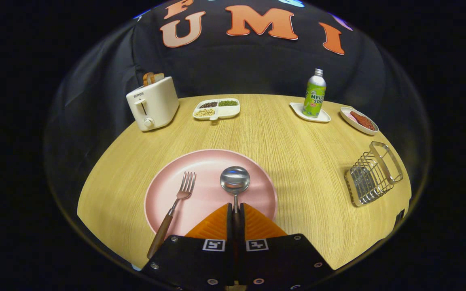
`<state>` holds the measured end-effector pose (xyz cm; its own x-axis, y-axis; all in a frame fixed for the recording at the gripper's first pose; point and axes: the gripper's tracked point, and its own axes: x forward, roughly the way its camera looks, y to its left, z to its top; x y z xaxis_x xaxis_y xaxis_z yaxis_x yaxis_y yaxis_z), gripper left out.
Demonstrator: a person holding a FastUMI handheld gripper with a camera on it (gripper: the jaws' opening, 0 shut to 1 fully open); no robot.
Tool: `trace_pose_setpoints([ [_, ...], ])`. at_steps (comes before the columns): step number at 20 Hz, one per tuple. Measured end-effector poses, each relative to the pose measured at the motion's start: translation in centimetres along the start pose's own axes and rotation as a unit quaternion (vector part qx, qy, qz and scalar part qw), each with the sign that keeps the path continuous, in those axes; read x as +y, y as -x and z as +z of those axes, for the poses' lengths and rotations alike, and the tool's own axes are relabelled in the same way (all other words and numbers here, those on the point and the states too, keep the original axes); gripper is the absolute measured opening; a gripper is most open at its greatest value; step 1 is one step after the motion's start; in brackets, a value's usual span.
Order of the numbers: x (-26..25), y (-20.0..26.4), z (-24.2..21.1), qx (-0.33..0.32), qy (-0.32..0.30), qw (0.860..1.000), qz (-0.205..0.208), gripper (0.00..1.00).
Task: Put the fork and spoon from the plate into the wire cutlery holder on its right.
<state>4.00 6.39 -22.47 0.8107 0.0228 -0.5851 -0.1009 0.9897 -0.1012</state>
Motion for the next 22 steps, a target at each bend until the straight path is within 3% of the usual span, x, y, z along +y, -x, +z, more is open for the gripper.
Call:
trace_pose_setpoints([
  [5,-2.4,3.4,1.7,0.004,0.012,1.000,0.016,0.04],
  [10,-7.0,7.1,3.3,0.022,-0.026,0.999,0.027,0.04],
  [22,-21.5,13.6,5.1,0.065,-0.034,0.996,-0.054,0.04],
])
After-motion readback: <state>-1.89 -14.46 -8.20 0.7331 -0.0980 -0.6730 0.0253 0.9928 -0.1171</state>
